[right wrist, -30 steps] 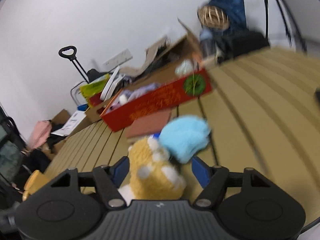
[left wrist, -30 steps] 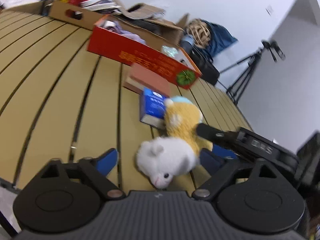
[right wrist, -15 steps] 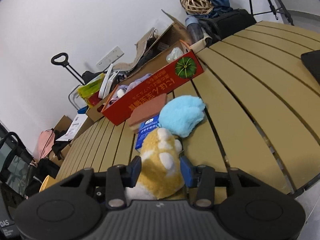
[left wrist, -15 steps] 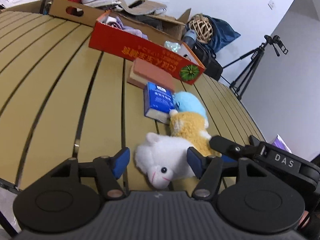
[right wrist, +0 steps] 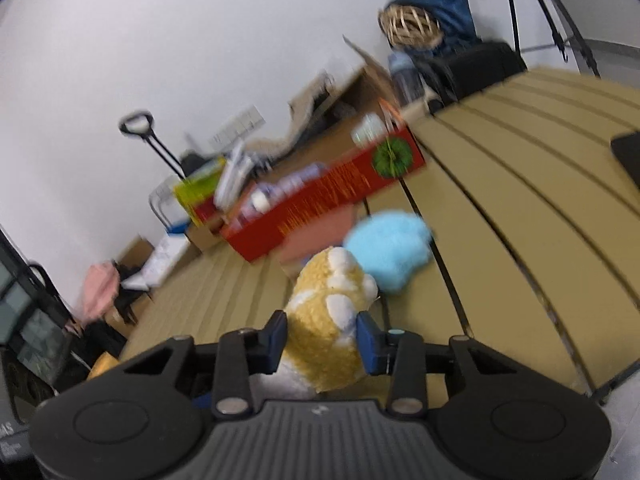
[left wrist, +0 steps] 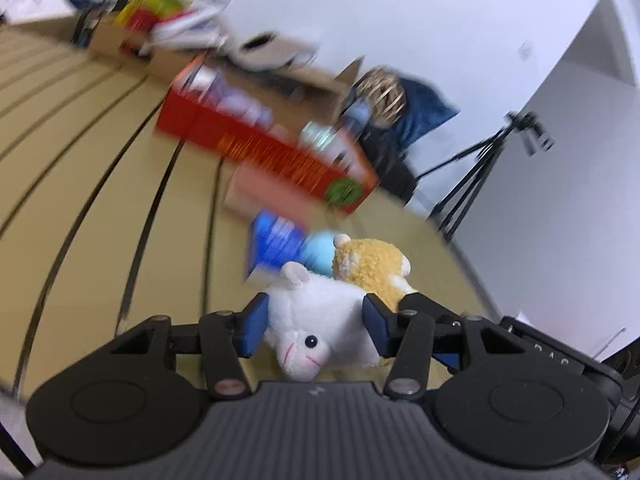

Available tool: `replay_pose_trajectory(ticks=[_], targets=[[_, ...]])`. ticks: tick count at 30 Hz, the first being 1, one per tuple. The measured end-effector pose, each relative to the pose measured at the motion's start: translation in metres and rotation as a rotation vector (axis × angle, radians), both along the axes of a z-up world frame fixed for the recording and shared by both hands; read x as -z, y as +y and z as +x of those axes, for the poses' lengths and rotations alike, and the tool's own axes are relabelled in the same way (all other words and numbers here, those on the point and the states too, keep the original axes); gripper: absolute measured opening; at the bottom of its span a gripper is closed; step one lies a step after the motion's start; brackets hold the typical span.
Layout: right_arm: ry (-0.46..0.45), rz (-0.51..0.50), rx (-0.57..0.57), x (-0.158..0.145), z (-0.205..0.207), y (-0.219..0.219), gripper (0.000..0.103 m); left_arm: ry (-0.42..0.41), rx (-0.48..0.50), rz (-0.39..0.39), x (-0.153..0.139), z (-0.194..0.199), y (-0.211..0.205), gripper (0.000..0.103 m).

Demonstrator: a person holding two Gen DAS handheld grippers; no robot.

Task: Organize soft objects
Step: 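Carry both plush toys over the box and open both tools, then move both tools back over the items on the table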

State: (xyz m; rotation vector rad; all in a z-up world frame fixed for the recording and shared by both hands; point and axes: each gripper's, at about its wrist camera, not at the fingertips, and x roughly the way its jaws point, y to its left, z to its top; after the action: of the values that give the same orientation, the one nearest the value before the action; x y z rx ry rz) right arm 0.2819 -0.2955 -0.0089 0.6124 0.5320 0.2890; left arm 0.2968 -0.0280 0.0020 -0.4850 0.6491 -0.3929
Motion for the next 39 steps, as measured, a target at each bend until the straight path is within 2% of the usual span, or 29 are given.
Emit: replay_pose_trajectory(ticks=[3,5,8,12,16,19,21,24,25,27,29,32,37,38,39], targets=[[-0.089,-0.027,-0.002,-0.031,0.024,-0.006,0.037,-0.052,0.019,-0.026,-0.029,0.038,-0.004,0.052],[-0.133,-0.037,-0.001,-0.052,0.065,-0.016,0.037,-0.092,0.034,-0.015,-0.048,0.084,-0.014,0.051],[-0.141,-0.029,-0.003,-0.067,0.14,-0.033,0.036,-0.147,0.018,0.025,-0.063,0.154,-0.031,0.051],[-0.064,-0.019,-0.006,-0.059,0.241,-0.051,0.036,-0.112,0.016,0.054,-0.053,0.255,-0.049,0.051],[0.024,-0.024,-0.005,-0.034,0.301,-0.054,0.036,-0.044,-0.005,0.061,-0.021,0.311,-0.058,0.051],[0.072,-0.06,-0.003,-0.014,0.329,-0.048,0.036,-0.025,-0.003,0.11,-0.003,0.326,-0.063,0.051],[0.088,-0.121,-0.005,-0.008,0.339,-0.041,0.037,-0.003,0.004,0.117,0.007,0.331,-0.063,0.051],[0.144,-0.125,-0.009,0.001,0.346,-0.043,0.043,0.004,0.023,0.155,0.015,0.335,-0.067,0.052],[0.153,-0.127,0.002,0.004,0.345,-0.043,0.041,0.002,0.033,0.167,0.017,0.336,-0.069,0.052],[0.147,-0.155,0.01,0.005,0.342,-0.042,0.04,0.005,0.055,0.184,0.02,0.338,-0.072,0.053],[0.154,-0.168,0.009,0.003,0.339,-0.042,0.044,0.002,0.069,0.196,0.02,0.335,-0.07,0.053],[0.142,-0.18,0.024,-0.011,0.33,-0.041,0.056,-0.028,0.061,0.213,0.006,0.321,-0.064,0.057],[0.107,-0.22,0.02,-0.056,0.302,-0.039,0.057,-0.086,-0.034,0.296,-0.048,0.289,-0.041,0.06],[0.098,-0.237,0.012,-0.067,0.295,-0.037,0.058,-0.086,-0.067,0.324,-0.06,0.28,-0.035,0.068],[0.09,-0.262,-0.004,-0.079,0.287,-0.034,0.065,-0.079,-0.105,0.356,-0.07,0.269,-0.028,0.075]])
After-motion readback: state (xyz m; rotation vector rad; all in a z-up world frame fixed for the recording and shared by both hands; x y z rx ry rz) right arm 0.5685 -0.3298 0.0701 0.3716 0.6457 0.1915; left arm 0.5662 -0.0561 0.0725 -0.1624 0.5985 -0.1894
